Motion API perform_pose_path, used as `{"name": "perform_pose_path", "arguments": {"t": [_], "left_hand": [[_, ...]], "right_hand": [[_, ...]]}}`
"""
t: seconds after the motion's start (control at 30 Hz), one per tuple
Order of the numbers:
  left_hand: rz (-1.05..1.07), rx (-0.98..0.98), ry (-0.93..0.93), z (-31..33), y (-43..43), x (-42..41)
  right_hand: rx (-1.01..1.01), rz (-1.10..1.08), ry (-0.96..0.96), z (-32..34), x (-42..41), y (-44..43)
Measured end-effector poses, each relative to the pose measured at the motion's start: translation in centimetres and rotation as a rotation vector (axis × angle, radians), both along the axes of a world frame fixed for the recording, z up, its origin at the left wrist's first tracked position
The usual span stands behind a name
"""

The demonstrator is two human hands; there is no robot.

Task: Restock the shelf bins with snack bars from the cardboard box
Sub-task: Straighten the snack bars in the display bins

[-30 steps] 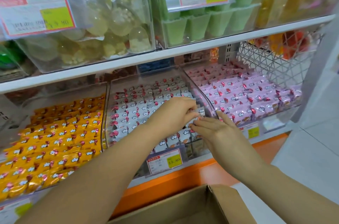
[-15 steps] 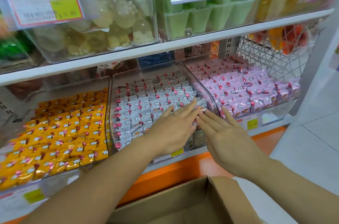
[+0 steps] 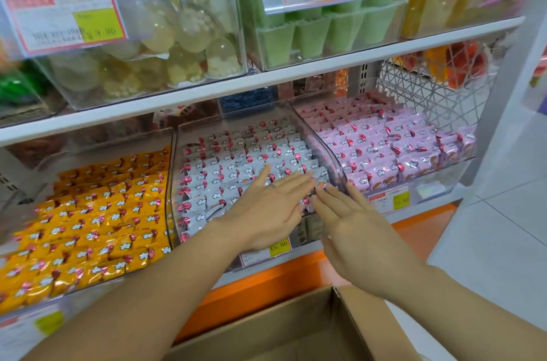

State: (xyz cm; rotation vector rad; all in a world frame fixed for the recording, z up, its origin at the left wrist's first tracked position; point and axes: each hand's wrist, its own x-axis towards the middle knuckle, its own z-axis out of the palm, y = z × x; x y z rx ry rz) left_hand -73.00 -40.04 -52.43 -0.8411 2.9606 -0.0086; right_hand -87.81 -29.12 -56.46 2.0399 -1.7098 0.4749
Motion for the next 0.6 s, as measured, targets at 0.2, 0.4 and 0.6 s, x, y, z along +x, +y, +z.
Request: {"name": "perform_pose_path", "arguments": {"t": [0.2, 0.4, 0.6], "left_hand": [[-0.049, 0.015, -0.042, -0.2, -1.0, -0.4], [-0.044, 0.012, -0.08, 0.1, -2.7, -1.8], [-0.154, 0.001, -0.065, 0.9, -2.1, -0.9]], "right_hand": [[0.029, -0.024, 0.04, -0.6, -0.1, -0.3], [0.245, -0.032, 0.011, 1.1, 0.6, -2.8], [0.164, -0.031, -0.029, 2.4, 0.3, -1.2]]}}
